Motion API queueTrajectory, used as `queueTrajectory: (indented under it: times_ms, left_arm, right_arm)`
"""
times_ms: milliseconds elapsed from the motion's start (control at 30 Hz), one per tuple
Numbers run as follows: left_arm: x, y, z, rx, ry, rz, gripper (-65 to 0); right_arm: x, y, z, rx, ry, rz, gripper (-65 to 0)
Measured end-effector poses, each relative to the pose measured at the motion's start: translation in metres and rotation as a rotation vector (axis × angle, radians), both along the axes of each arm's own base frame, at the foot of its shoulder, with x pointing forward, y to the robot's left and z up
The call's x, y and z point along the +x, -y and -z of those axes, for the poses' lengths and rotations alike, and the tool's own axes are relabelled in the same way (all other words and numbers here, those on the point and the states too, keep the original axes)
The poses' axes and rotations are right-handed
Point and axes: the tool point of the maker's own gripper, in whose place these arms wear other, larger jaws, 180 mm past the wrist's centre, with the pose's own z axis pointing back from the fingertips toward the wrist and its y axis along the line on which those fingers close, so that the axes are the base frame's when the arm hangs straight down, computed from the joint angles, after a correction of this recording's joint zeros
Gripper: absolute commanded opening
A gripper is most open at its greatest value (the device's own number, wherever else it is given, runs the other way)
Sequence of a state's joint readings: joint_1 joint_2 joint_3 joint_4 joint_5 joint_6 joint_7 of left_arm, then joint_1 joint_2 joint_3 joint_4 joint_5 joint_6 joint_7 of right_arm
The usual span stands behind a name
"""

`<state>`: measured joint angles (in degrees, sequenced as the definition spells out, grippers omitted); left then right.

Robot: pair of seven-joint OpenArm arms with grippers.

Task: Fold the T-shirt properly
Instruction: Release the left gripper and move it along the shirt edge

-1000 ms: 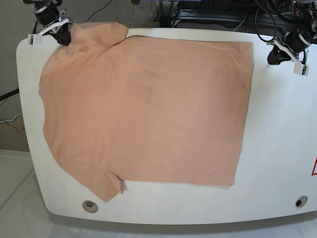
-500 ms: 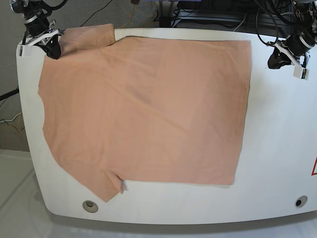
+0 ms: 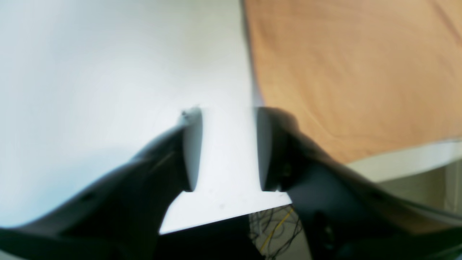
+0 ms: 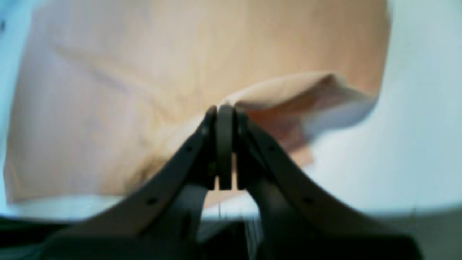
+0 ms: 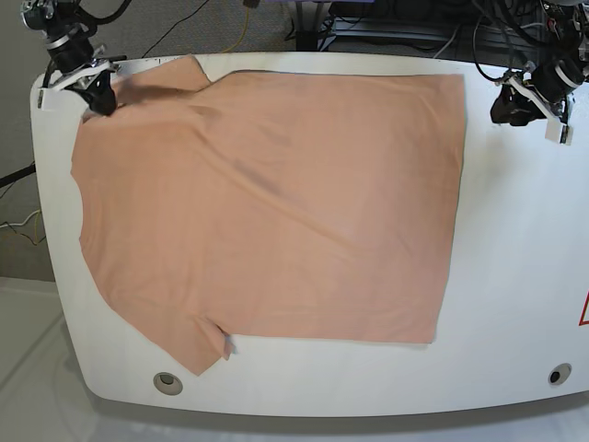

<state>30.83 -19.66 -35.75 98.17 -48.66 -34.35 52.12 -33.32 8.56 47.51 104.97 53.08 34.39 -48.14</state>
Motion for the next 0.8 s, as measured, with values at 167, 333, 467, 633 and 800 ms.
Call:
queueTrajectory:
  times_ms: [167, 333, 467, 633, 800]
  left_arm:
    - [-0.003, 0.001, 0.004, -0.003, -0.005, -0.006, -35.1]
    - [-0.001, 0.003, 0.007, 0.015, -0.005, -0.001, -39.0]
    - [-0.001, 0.004, 0.011, 0.038, -0.016, 0.013, -39.7]
    - [-0.001, 0.01, 0.015, 0.072, -0.035, 0.054, -42.7]
    - [0.001, 0.024, 0.024, 0.092, -0.051, 0.12, -43.1]
  right_arm:
    - [0.001, -0.003, 0.002, 0.005, -0.002, -0.006, -65.0]
    - [0.01, -0.002, -0.006, 0.011, 0.041, 0.0, -65.0]
    - [0.009, -0.002, -0.007, 0.008, 0.038, 0.0, -65.0]
    - [0.008, -0.001, -0.006, 0.008, 0.034, 0.002, -65.0]
    - [0.01, 0.0, -0.006, 0.001, 0.035, 0.006, -65.0]
